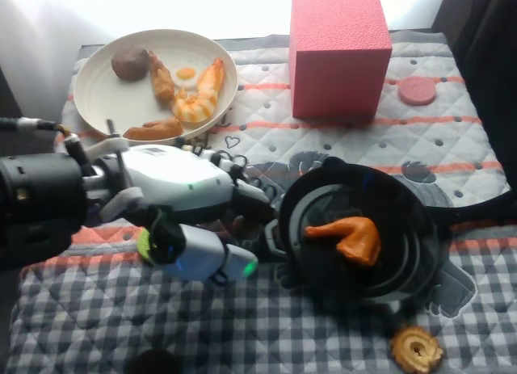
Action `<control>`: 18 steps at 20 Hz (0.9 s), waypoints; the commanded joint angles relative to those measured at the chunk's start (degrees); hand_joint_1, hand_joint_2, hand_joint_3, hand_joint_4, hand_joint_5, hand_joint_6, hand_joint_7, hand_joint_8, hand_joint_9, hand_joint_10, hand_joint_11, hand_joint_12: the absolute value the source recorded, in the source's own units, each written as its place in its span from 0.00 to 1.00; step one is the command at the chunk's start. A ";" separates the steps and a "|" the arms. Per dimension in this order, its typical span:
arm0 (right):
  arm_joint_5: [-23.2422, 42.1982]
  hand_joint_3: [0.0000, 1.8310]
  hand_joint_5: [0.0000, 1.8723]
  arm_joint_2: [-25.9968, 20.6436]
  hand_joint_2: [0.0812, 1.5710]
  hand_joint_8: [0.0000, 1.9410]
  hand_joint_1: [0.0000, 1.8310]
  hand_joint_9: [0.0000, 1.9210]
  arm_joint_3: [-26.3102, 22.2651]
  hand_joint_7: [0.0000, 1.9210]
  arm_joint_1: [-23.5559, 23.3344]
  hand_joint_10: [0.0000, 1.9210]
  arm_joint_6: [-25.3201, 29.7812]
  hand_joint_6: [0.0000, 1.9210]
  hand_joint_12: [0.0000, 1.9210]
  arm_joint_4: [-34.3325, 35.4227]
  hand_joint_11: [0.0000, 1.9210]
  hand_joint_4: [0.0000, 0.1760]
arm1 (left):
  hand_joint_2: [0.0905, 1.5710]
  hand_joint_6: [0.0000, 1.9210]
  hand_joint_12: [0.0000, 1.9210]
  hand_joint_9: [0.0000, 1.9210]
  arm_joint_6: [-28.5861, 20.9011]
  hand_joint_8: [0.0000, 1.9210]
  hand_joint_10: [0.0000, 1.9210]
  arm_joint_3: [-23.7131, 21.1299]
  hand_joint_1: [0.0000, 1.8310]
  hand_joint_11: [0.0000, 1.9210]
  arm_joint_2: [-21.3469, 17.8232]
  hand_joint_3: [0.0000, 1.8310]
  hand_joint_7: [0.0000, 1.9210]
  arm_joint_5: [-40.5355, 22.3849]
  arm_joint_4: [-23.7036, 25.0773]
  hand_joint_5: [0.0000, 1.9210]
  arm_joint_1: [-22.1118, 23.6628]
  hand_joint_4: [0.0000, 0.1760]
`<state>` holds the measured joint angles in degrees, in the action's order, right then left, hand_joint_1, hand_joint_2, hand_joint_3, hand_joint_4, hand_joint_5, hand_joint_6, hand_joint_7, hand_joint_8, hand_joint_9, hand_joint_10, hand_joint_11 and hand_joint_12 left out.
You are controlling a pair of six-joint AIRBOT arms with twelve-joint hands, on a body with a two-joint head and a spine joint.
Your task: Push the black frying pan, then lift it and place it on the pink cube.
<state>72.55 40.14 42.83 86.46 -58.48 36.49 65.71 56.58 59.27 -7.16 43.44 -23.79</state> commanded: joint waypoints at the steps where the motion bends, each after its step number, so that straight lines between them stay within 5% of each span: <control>1: 6.90 0.00 0.00 -0.10 0.86 0.00 0.32 0.01 0.25 0.00 -0.22 0.05 0.27 0.00 0.64 0.27 0.00 0.00 | 0.85 0.07 0.62 0.05 -0.29 0.00 0.24 0.39 0.17 0.00 0.26 0.00 0.18 -5.67 -0.86 0.18 0.82 0.06; 4: 6.94 0.00 0.00 -0.10 0.86 0.00 0.31 0.01 0.26 0.00 -0.22 0.06 0.29 0.00 0.67 0.32 0.00 0.00 | 0.84 0.02 0.53 0.09 -0.33 0.00 0.11 1.82 0.20 0.00 1.99 0.00 0.17 -6.55 -2.45 0.20 1.02 0.00; 6: 6.96 0.00 0.00 -0.10 0.87 0.00 0.32 0.02 0.24 0.00 -0.20 0.06 0.33 0.00 0.65 0.33 0.00 0.00 | 0.85 0.00 0.49 0.11 -0.34 0.00 0.04 2.00 0.20 0.00 2.60 0.00 0.16 -7.20 -2.52 0.20 1.23 0.06; 12: 6.96 0.00 0.00 -0.10 0.87 0.00 0.32 0.00 0.24 0.00 -0.11 0.05 0.53 0.00 0.56 0.34 0.00 0.00 | 0.84 0.01 0.59 0.16 -0.33 0.00 0.02 2.42 0.21 0.00 4.61 0.00 0.20 -8.88 -2.44 0.22 1.75 0.12; 18: 6.96 0.00 0.00 -0.10 0.87 0.00 0.32 0.01 0.25 0.00 -0.04 0.04 0.63 0.00 0.55 0.35 0.00 0.00 | 0.84 0.00 0.41 0.11 -0.34 0.00 0.00 3.45 0.22 0.00 7.13 0.00 0.16 -9.64 -2.27 0.20 2.36 0.24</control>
<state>72.62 40.14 42.83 86.67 -58.11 36.67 65.69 60.10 66.72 -11.33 41.67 -22.26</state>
